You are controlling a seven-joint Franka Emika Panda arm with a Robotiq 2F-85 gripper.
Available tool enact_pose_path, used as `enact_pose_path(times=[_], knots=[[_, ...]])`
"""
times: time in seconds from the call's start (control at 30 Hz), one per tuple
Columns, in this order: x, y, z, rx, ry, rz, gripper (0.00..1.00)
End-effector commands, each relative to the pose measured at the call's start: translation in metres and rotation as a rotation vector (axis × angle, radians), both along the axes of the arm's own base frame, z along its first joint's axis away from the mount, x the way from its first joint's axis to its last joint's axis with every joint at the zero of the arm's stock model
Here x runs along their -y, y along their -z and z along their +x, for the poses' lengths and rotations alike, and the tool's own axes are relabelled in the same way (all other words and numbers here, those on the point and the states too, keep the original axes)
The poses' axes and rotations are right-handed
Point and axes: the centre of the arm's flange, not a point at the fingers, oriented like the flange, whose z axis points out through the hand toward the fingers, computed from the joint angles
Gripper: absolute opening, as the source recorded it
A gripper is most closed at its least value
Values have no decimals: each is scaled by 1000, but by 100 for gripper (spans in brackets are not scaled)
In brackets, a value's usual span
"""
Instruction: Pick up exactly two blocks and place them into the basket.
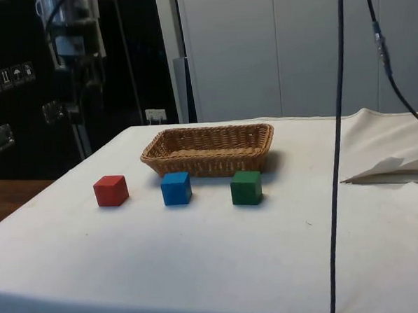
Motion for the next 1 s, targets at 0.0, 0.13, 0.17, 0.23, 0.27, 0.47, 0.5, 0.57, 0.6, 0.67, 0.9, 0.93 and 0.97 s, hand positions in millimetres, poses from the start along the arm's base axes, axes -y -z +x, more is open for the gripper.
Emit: enact_pose_path(times=[0.0,0.13,0.17,0.23,0.27,0.47,0.5,0.57,0.6,0.67,0.9,0.93,0.97], knots=[[3,3,1,-1,-1,-1,100],[19,26,12,7,-9,7,100],[21,30,14,7,-10,7,100],[26,38,19,9,-10,6,100],[24,33,15,11,-8,-3,100],[40,64,32,2,7,9,100],[40,68,33,-1,11,11,100],[40,68,33,-6,12,6,100],[41,74,33,-7,22,13,100],[40,82,33,-14,43,15,100],[39,104,33,-31,89,20,100],[39,108,33,-32,93,22,100],[39,112,35,-31,98,23,100]])
